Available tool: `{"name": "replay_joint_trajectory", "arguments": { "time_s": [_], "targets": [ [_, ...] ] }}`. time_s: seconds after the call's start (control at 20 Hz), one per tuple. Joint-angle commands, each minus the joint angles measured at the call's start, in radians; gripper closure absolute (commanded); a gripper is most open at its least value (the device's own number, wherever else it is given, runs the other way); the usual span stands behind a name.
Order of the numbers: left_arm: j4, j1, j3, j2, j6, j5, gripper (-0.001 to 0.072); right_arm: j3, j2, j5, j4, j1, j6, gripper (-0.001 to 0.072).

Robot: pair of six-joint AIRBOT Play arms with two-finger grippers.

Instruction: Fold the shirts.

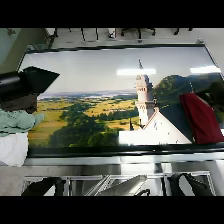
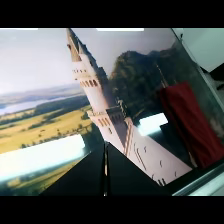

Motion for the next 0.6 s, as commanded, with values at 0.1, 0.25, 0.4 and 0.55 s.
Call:
{"name": "replay_joint_trajectory", "arguments": {
  "time_s": [0.1, 0.25, 0.4, 0.55],
  "targets": [
    [0.007, -0.125, -0.268, 0.035, -0.021, -0.055, 0.0696, -0.072, 0.016, 0.237, -0.188, 0.527, 0.1, 0.0689],
    [0.006, -0.172, -0.373, 0.08, -0.026, -0.098, 0.0696, -0.089, -0.001, 0.222, -0.203, 0.572, 0.114, 0.0689],
    [0.006, -0.172, -0.431, 0.125, -0.031, -0.103, 0.0695, -0.089, -0.007, 0.16, -0.164, 0.574, 0.114, 0.0688],
    [0.007, -0.172, -0.47, 0.175, -0.031, -0.121, 0.0696, -0.089, -0.007, 0.16, -0.165, 0.574, 0.113, 0.0689]
  ]
}}
